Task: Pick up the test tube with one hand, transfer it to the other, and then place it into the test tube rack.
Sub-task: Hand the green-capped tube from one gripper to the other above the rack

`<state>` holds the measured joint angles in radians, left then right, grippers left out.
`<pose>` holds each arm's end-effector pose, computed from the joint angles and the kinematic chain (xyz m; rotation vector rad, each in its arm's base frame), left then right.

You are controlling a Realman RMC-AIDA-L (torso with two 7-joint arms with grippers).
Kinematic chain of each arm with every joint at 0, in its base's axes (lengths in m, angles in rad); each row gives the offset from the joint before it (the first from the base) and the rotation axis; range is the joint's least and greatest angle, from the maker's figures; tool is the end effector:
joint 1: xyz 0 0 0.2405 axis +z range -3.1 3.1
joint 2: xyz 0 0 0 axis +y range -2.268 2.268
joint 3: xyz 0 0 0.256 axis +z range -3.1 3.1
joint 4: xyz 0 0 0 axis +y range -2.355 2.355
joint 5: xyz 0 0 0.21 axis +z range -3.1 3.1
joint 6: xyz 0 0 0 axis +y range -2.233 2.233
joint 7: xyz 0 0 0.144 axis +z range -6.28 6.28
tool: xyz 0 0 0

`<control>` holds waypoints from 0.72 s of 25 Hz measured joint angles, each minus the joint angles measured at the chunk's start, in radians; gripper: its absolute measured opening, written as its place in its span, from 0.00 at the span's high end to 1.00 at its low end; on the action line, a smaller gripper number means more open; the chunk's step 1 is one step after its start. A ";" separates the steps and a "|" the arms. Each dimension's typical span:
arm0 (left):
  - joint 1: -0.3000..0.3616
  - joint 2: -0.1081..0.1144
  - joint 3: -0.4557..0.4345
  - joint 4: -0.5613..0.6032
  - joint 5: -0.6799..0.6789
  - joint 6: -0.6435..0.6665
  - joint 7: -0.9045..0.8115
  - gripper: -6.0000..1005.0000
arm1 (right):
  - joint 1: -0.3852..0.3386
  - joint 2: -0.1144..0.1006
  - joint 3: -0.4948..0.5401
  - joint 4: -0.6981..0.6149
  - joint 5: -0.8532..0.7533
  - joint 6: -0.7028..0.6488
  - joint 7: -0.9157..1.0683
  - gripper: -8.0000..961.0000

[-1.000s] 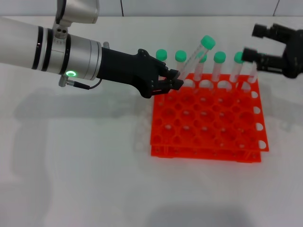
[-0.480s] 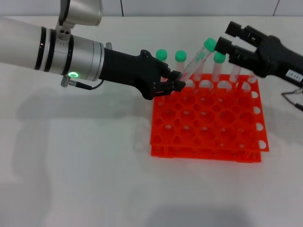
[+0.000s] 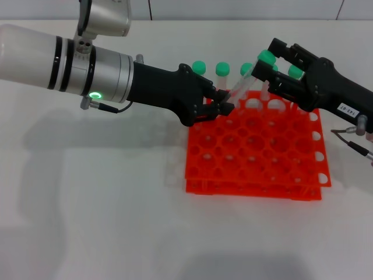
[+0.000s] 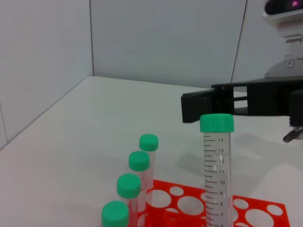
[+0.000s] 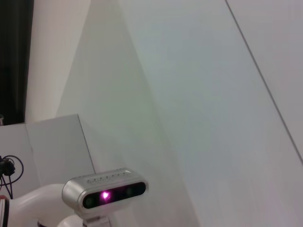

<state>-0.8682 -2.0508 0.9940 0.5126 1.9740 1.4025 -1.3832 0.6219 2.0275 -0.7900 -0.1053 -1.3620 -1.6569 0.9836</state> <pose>-0.1607 0.3860 -0.0496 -3.0272 -0.2087 -0.4598 0.2264 0.3278 -0.0154 -2.3569 0.5399 1.4075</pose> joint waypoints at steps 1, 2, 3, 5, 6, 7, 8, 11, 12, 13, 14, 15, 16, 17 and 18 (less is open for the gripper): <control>0.000 0.000 0.000 0.000 0.000 0.000 0.001 0.80 | 0.003 0.000 0.000 0.004 -0.002 0.001 -0.003 0.16; 0.000 -0.001 0.000 0.000 0.000 0.001 0.002 0.80 | 0.003 0.000 0.000 0.004 -0.002 0.001 -0.003 0.16; 0.000 -0.002 0.000 0.000 -0.001 0.001 0.002 0.80 | 0.008 0.000 -0.002 0.010 -0.004 0.011 -0.003 0.16; 0.000 -0.003 0.000 0.000 -0.001 0.001 0.003 0.80 | 0.010 0.000 -0.006 0.011 -0.005 0.021 -0.004 0.16; 0.000 -0.003 0.000 0.000 -0.001 0.001 0.003 0.80 | 0.012 0.000 -0.010 0.011 -0.005 0.025 -0.004 0.16; 0.000 -0.003 0.000 0.000 -0.001 0.001 0.003 0.81 | 0.012 0.000 -0.014 0.011 -0.005 0.028 -0.005 0.16; 0.000 -0.003 0.000 0.000 -0.001 0.001 0.003 0.81 | 0.013 0.000 -0.016 0.011 -0.005 0.030 -0.006 0.16; 0.000 -0.007 0.000 0.000 -0.001 0.001 0.003 0.80 | 0.013 0.000 -0.019 0.013 -0.003 0.036 -0.014 0.16; 0.000 -0.008 0.000 0.000 -0.001 0.001 0.003 0.80 | 0.013 0.000 -0.019 0.014 -0.002 0.036 -0.017 0.16; 0.000 -0.009 0.000 0.000 0.000 0.001 0.004 0.80 | 0.013 0.000 -0.019 0.014 -0.001 0.036 -0.020 0.16; 0.000 -0.009 0.000 0.000 0.002 0.001 0.004 0.80 | 0.013 0.000 -0.019 0.015 0.000 0.036 -0.021 0.16; 0.000 -0.010 0.000 0.000 0.003 0.001 0.004 0.80 | 0.013 0.000 -0.020 0.015 0.001 0.036 -0.022 0.16; 0.000 -0.010 0.000 0.000 0.003 0.000 0.004 0.80 | 0.013 0.000 -0.020 0.015 0.001 0.036 -0.023 0.16; 0.000 -0.010 0.000 0.000 0.003 0.000 0.004 0.80 | 0.013 0.000 -0.020 0.015 0.001 0.036 -0.023 0.16; 0.000 -0.010 0.000 0.000 0.003 0.001 0.004 0.80 | 0.013 0.000 -0.019 0.015 0.002 0.036 -0.023 0.16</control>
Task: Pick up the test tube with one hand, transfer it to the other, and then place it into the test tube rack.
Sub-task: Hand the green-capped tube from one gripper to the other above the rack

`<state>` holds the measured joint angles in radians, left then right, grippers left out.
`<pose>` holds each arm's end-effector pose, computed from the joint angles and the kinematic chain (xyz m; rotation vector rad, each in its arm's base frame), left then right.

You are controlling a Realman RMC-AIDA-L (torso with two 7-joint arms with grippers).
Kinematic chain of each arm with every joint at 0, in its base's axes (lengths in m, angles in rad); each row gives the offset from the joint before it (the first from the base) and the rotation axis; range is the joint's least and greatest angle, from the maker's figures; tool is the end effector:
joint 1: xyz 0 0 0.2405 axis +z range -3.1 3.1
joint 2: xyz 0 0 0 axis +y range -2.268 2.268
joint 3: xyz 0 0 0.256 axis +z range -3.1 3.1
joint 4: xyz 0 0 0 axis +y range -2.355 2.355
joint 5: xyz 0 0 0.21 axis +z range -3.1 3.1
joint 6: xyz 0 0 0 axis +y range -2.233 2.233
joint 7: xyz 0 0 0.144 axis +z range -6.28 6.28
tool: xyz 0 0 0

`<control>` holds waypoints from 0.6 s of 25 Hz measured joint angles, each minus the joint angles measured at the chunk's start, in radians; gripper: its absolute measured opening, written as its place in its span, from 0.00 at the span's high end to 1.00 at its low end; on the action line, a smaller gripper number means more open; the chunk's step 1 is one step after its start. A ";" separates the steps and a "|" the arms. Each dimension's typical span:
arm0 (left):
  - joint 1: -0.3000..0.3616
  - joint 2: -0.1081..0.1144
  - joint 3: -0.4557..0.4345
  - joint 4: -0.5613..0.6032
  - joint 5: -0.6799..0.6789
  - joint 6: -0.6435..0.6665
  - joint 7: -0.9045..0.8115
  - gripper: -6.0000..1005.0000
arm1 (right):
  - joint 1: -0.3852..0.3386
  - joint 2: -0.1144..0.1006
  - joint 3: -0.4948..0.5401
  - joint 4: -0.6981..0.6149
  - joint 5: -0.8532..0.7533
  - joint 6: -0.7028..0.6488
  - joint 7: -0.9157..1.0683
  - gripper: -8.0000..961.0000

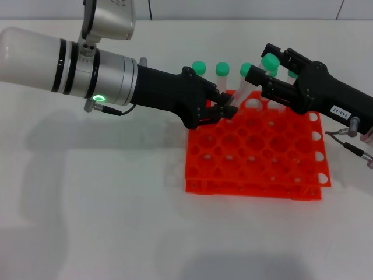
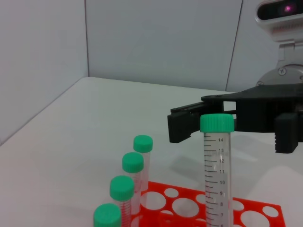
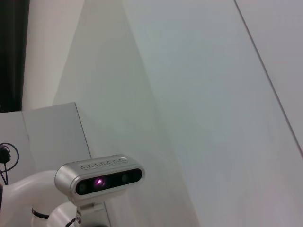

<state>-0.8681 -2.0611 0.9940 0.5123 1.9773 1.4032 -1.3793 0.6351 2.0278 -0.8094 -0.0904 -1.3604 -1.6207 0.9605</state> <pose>-0.1592 0.3834 -0.0538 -3.0359 -0.2051 -0.4656 0.2263 0.3307 -0.0219 -2.3757 0.5385 1.3591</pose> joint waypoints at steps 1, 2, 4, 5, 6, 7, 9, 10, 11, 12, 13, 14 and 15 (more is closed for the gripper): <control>0.000 0.000 0.000 0.000 0.000 0.001 0.000 0.80 | 0.000 0.000 0.000 0.000 0.000 0.000 0.000 0.16; 0.000 0.000 0.000 0.000 0.000 0.001 0.000 0.80 | 0.000 0.000 0.001 0.000 0.000 0.000 0.000 0.16; 0.000 0.000 0.000 0.000 0.001 0.001 -0.001 0.80 | 0.000 0.000 0.001 0.000 0.000 0.001 -0.002 0.16; 0.000 -0.001 0.000 0.000 0.001 0.001 -0.001 0.80 | 0.000 0.000 0.002 0.000 0.001 0.001 -0.002 0.16; 0.000 -0.001 0.000 0.000 0.001 0.002 -0.002 0.80 | 0.000 0.000 0.003 0.000 0.001 0.001 -0.003 0.16; 0.000 -0.002 0.000 0.000 0.001 0.002 -0.002 0.80 | 0.000 0.000 0.005 0.000 0.001 0.001 -0.003 0.16; 0.000 -0.004 0.000 0.000 0.001 0.002 -0.002 0.80 | -0.002 0.000 0.009 0.000 0.002 0.001 -0.005 0.16; 0.000 -0.005 0.000 0.000 0.001 0.002 -0.002 0.80 | -0.003 0.000 0.010 0.000 0.002 0.001 -0.005 0.16; 0.000 -0.005 0.000 0.000 0.001 0.002 -0.002 0.81 | -0.004 0.000 0.011 0.000 0.004 0.001 -0.006 0.16; 0.000 -0.005 0.000 0.000 0.002 0.002 -0.001 0.81 | -0.005 0.000 0.012 0.000 0.004 0.001 -0.007 0.17; 0.000 -0.005 0.000 0.000 0.002 0.002 -0.001 0.81 | -0.006 0.000 0.014 0.000 0.005 0.001 -0.008 0.18; 0.000 -0.005 0.000 0.000 0.002 0.002 -0.001 0.81 | -0.007 0.000 0.014 0.000 0.006 0.001 -0.009 0.18; 0.000 -0.005 0.000 0.000 0.002 0.002 -0.001 0.81 | -0.007 0.000 0.015 0.000 0.009 0.001 -0.009 0.19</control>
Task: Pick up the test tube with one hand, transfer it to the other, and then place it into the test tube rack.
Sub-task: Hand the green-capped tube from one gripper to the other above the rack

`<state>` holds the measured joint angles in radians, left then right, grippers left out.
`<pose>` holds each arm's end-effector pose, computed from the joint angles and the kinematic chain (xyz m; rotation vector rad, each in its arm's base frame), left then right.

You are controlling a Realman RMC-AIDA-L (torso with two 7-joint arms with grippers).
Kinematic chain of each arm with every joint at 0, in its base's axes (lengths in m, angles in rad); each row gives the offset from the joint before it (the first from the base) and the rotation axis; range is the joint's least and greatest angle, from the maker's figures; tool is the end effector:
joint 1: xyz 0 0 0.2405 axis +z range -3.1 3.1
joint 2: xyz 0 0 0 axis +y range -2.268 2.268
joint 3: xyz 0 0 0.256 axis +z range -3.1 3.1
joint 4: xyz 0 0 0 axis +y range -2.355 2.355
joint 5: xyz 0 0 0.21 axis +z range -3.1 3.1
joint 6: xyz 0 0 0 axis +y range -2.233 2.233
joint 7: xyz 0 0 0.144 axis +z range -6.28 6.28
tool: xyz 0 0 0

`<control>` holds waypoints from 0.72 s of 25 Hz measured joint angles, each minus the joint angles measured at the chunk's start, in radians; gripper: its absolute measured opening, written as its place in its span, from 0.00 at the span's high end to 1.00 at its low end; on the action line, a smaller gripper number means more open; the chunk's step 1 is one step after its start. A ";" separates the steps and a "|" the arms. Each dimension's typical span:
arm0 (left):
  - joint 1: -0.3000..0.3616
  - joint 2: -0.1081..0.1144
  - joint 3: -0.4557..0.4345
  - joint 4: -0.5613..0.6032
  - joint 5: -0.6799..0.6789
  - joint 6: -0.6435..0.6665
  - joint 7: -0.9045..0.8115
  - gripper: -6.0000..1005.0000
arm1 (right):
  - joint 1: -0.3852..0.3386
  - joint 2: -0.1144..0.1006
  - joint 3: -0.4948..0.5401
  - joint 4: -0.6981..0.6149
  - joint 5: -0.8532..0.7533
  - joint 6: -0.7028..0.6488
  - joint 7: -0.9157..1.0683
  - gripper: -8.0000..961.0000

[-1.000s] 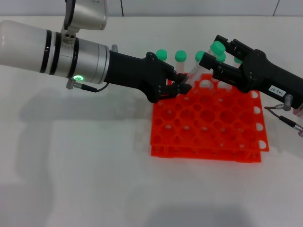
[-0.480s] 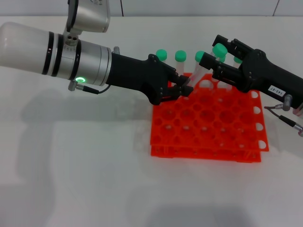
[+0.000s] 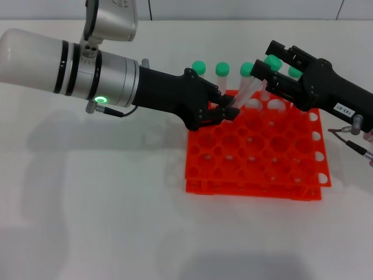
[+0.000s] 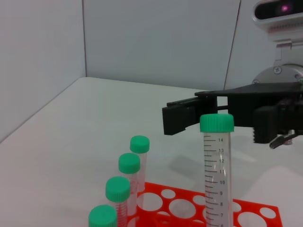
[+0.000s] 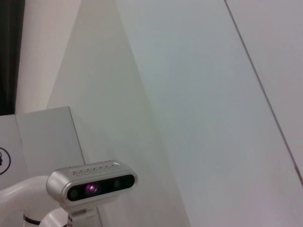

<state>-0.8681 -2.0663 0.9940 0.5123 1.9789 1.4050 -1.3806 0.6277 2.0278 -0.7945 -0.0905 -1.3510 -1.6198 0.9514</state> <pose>-0.1584 0.3819 -0.0560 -3.0416 -0.2077 -0.4696 0.2288 0.3312 -0.0191 -2.3437 0.5369 1.3627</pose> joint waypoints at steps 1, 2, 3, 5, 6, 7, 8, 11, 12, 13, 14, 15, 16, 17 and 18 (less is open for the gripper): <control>0.000 0.000 0.000 0.000 0.000 0.000 0.000 0.80 | 0.000 0.000 0.000 0.000 0.003 0.000 0.000 0.19; 0.000 0.000 0.000 0.000 0.000 0.000 0.000 0.80 | 0.000 0.000 0.000 0.000 0.005 0.000 0.000 0.20; 0.000 0.000 0.000 0.000 0.000 0.001 0.000 0.80 | 0.000 0.000 -0.002 0.000 0.006 0.001 0.000 0.21; 0.000 0.000 0.000 0.000 0.000 0.001 0.000 0.80 | 0.000 0.000 -0.007 0.000 0.006 0.002 0.001 0.22; 0.000 -0.001 0.000 0.000 0.000 0.001 0.000 0.80 | 0.000 0.000 -0.007 0.000 0.006 0.002 0.001 0.22; 0.000 -0.001 0.000 0.000 0.000 0.001 0.000 0.80 | 0.000 0.000 -0.007 0.000 0.006 0.003 0.001 0.30; 0.000 -0.003 0.000 0.000 0.000 0.001 0.000 0.80 | 0.000 0.000 -0.006 0.000 0.006 0.003 0.000 0.37; 0.000 -0.004 0.000 0.000 0.000 0.001 0.000 0.80 | 0.000 0.000 -0.007 0.000 0.006 0.003 0.000 0.53; 0.000 -0.005 0.000 0.000 0.000 0.001 0.000 0.80 | 0.000 0.000 -0.008 0.000 0.006 0.003 0.000 0.57; 0.000 -0.005 0.000 0.000 0.000 0.001 0.000 0.80 | 0.000 0.000 -0.009 0.000 0.006 0.003 0.000 0.61; 0.000 -0.006 0.000 0.000 0.000 0.001 0.000 0.80 | 0.000 0.000 -0.009 0.000 0.006 0.003 0.000 0.66; 0.000 -0.007 0.000 0.000 0.001 0.001 0.000 0.80 | 0.000 0.000 -0.009 0.000 0.006 0.003 0.000 0.67; 0.000 -0.007 0.000 0.000 0.001 0.000 0.000 0.80 | 0.000 0.000 -0.009 0.000 0.006 0.003 0.000 0.68; 0.000 -0.007 0.000 0.000 0.001 0.000 0.001 0.80 | 0.000 0.000 -0.009 0.000 0.006 0.002 0.000 0.69; 0.000 -0.007 0.000 0.000 0.001 -0.001 0.001 0.80 | 0.000 0.000 -0.009 0.000 0.006 0.002 -0.001 0.71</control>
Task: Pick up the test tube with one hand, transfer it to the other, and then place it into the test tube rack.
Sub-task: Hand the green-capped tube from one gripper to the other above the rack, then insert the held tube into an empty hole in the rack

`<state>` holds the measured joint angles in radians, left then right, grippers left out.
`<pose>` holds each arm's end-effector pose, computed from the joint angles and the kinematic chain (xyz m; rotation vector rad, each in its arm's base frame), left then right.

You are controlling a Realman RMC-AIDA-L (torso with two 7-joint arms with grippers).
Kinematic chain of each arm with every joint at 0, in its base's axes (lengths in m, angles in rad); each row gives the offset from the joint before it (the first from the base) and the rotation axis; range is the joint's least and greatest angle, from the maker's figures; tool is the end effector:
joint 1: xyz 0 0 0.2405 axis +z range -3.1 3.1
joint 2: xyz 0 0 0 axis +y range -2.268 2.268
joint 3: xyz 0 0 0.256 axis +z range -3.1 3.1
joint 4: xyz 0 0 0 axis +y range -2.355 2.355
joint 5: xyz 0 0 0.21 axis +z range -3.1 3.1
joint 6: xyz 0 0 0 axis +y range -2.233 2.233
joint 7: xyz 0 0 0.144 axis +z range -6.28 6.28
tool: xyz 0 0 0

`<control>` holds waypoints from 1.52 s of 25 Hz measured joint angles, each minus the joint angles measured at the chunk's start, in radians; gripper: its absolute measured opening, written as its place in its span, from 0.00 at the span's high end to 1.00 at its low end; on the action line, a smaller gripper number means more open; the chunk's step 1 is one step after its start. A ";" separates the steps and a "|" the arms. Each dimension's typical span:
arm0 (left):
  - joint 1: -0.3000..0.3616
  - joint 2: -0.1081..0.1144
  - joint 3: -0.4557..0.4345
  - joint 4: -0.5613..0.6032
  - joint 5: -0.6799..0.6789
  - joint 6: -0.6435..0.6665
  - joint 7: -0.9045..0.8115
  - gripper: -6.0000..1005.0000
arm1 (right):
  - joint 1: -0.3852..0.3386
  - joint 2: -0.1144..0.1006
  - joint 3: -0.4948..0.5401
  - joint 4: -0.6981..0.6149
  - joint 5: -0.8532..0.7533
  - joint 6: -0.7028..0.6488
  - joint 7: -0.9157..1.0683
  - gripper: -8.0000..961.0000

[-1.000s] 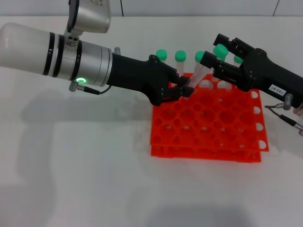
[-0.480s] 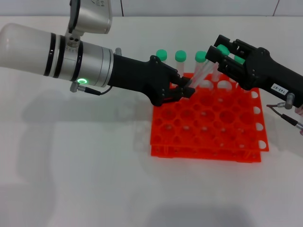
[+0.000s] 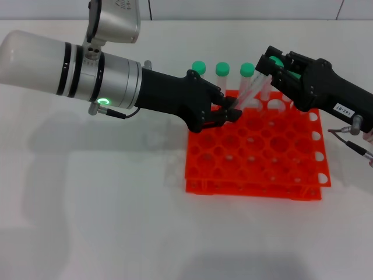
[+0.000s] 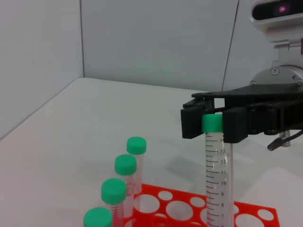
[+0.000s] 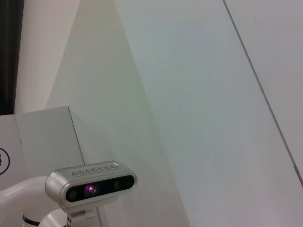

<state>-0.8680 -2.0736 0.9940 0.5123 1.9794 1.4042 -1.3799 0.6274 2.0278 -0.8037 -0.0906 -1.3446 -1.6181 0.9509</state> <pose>-0.1571 0.3803 -0.0589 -3.0457 -0.2087 -0.4759 0.2289 0.3311 -0.0196 -2.3464 0.5372 1.3599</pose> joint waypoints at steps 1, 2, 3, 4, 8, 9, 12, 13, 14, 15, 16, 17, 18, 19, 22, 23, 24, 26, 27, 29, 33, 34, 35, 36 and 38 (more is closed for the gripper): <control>0.000 0.000 0.000 0.000 0.000 -0.001 0.000 0.80 | -0.001 0.000 0.000 0.000 0.000 -0.001 0.000 0.72; 0.001 0.000 0.000 0.000 0.000 -0.002 -0.002 0.80 | -0.001 0.000 0.000 0.000 0.000 -0.002 0.000 0.73; 0.002 0.000 0.000 0.000 -0.001 -0.003 -0.007 0.80 | -0.001 0.000 0.000 0.000 0.000 -0.003 0.000 0.73; 0.002 0.000 0.000 0.002 0.000 -0.004 -0.020 0.80 | -0.002 0.000 0.000 0.000 0.000 -0.003 0.000 0.73; 0.020 -0.001 0.001 0.055 0.002 -0.004 -0.088 0.80 | -0.002 0.000 0.001 0.000 0.003 -0.007 0.002 0.73; 0.030 -0.001 0.001 0.077 0.002 -0.002 -0.108 0.80 | -0.002 0.000 0.001 0.000 0.001 -0.009 0.004 0.73; 0.058 -0.003 0.003 0.144 -0.003 0.005 -0.162 0.77 | -0.002 0.000 -0.002 0.000 -0.009 -0.011 0.008 0.73; 0.065 -0.004 0.006 0.160 -0.005 0.009 -0.178 0.73 | -0.003 -0.001 -0.002 0.000 -0.009 -0.012 0.009 0.73; 0.070 -0.004 0.009 0.170 -0.005 0.015 -0.190 0.69 | -0.003 -0.001 -0.002 0.000 -0.009 -0.014 0.009 0.73; 0.074 -0.005 0.013 0.181 -0.007 0.025 -0.202 0.66 | -0.004 -0.001 -0.002 0.000 -0.010 -0.016 0.009 0.73; 0.076 -0.005 0.016 0.188 -0.008 0.037 -0.214 0.62 | -0.004 -0.001 -0.002 0.000 -0.009 -0.018 0.009 0.73; 0.076 -0.005 0.016 0.196 -0.008 0.050 -0.226 0.57 | -0.006 -0.002 -0.002 0.000 -0.010 -0.020 0.009 0.73; 0.078 -0.005 0.016 0.205 -0.007 0.065 -0.238 0.53 | -0.007 -0.002 -0.002 -0.002 -0.010 -0.022 0.009 0.73; 0.081 -0.005 0.016 0.218 -0.005 0.084 -0.251 0.48 | -0.008 -0.002 -0.002 -0.004 -0.010 -0.023 0.009 0.73; 0.109 -0.005 0.017 0.280 -0.003 0.136 -0.293 0.36 | -0.009 -0.004 -0.002 -0.010 -0.009 -0.025 0.010 0.73; 0.120 -0.005 0.019 0.300 -0.003 0.144 -0.307 0.34 | -0.008 -0.006 -0.002 -0.012 -0.008 -0.025 0.011 0.73; 0.131 -0.005 0.020 0.319 -0.003 0.151 -0.319 0.32 | -0.007 -0.007 -0.002 -0.013 -0.008 -0.025 0.011 0.73; 0.180 -0.005 0.027 0.406 -0.002 0.166 -0.369 0.28 | -0.006 -0.009 -0.002 -0.027 -0.008 -0.025 0.021 0.73; 0.206 -0.005 0.028 0.445 -0.001 0.168 -0.391 0.26 | -0.008 -0.009 -0.003 -0.037 -0.008 -0.025 0.028 0.73; 0.262 -0.005 0.030 0.527 -0.001 0.172 -0.422 0.22 | -0.011 -0.011 -0.009 -0.060 -0.008 -0.024 0.044 0.73; 0.380 -0.006 0.030 0.701 -0.023 0.187 -0.480 0.15 | -0.014 -0.016 -0.015 -0.098 -0.015 -0.018 0.073 0.73; 0.413 -0.006 0.030 0.749 -0.034 0.190 -0.492 0.14 | -0.014 -0.017 -0.018 -0.111 -0.020 -0.015 0.082 0.73; 0.450 -0.006 0.029 0.793 -0.049 0.193 -0.502 0.14 | -0.015 -0.019 -0.022 -0.126 -0.026 -0.009 0.092 0.73; 0.480 -0.006 0.029 0.825 -0.066 0.194 -0.502 0.13 | -0.015 -0.019 -0.023 -0.137 -0.031 -0.004 0.098 0.73; 0.584 -0.006 0.030 0.890 -0.134 0.195 -0.475 0.12 | -0.016 -0.022 -0.027 -0.174 -0.053 0.015 0.118 0.73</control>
<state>-0.2840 -2.0799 1.0241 1.4025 1.8457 1.5995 -1.8553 0.6117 2.0063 -0.8308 -0.2646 -1.3976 -1.6032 1.0692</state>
